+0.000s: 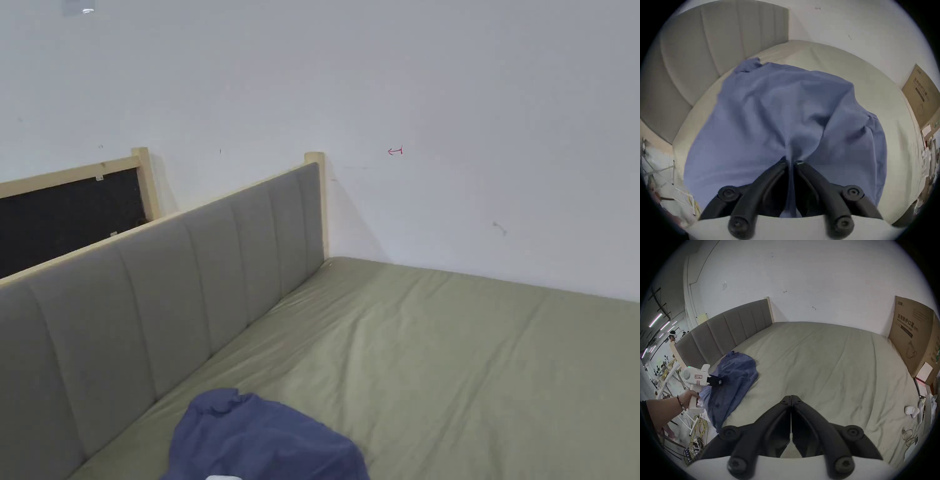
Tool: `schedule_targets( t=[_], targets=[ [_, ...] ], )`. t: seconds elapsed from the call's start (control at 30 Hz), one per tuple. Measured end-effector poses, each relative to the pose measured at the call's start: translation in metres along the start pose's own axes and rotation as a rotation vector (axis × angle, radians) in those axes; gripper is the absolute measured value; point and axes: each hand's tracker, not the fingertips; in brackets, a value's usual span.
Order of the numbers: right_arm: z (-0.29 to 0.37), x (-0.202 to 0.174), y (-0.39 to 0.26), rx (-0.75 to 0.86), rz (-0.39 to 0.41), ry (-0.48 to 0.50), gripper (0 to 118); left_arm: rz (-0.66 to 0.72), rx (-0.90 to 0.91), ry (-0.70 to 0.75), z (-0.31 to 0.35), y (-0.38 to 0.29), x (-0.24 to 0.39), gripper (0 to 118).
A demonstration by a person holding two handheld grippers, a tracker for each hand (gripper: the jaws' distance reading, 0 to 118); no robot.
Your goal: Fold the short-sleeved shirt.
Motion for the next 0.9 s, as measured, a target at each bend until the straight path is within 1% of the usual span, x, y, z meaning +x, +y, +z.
schedule_targets(
  t=[0.03, 0.07, 0.1, 0.13, 0.2, 0.3, 0.4, 0.47, 0.63, 0.7, 0.77, 0.8, 0.9],
  targets=[
    [0.003, 0.002, 0.0, 0.006, -0.004, 0.001, 0, 0.036, 0.019, -0.012, 0.011, -0.003, -0.007, 1],
    [0.005, 0.003, 0.0, 0.01, -0.008, 0.001, 0, 0.065, 0.038, -0.058, 0.02, -0.003, -0.013, 1],
    [0.009, 0.005, 0.001, 0.015, -0.012, 0.0, 0, 0.071, 0.056, -0.069, 0.032, -0.001, -0.017, 1],
    [0.014, 0.007, 0.002, 0.021, -0.016, -0.002, 0, 0.054, 0.1, -0.036, 0.049, 0.003, -0.017, 1],
    [0.024, 0.012, 0.003, 0.041, -0.028, -0.011, 0, 0.015, 0.192, -0.016, 0.08, 0.013, -0.015, 1],
    [0.042, 0.024, 0.002, 0.09, -0.05, -0.022, 0, -0.063, 0.293, -0.025, 0.131, 0.03, 0.001, 1],
    [0.061, 0.035, 0.002, 0.144, -0.066, -0.044, 0, -0.156, 0.443, -0.129, 0.196, 0.046, 0.033, 1],
    [0.074, 0.042, 0.001, 0.182, -0.08, -0.058, 0, -0.225, 0.529, -0.163, 0.234, 0.056, 0.066, 1],
    [0.108, 0.062, -0.002, 0.253, -0.152, -0.087, 0, -0.343, 0.667, -0.386, 0.316, 0.067, 0.153, 1],
    [0.124, 0.066, -0.003, 0.275, -0.171, -0.103, 0, -0.367, 0.671, -0.457, 0.336, 0.07, 0.188, 1],
    [0.137, 0.072, -0.006, 0.293, -0.177, -0.121, 0, -0.395, 0.627, -0.528, 0.345, 0.074, 0.22, 1],
    [0.143, 0.076, -0.009, 0.303, -0.179, -0.134, 0, -0.417, 0.574, -0.553, 0.344, 0.077, 0.239, 1],
    [0.162, 0.087, -0.016, 0.321, -0.187, -0.168, 0, -0.51, 0.338, -0.545, 0.306, 0.08, 0.3, 1]
  ],
)
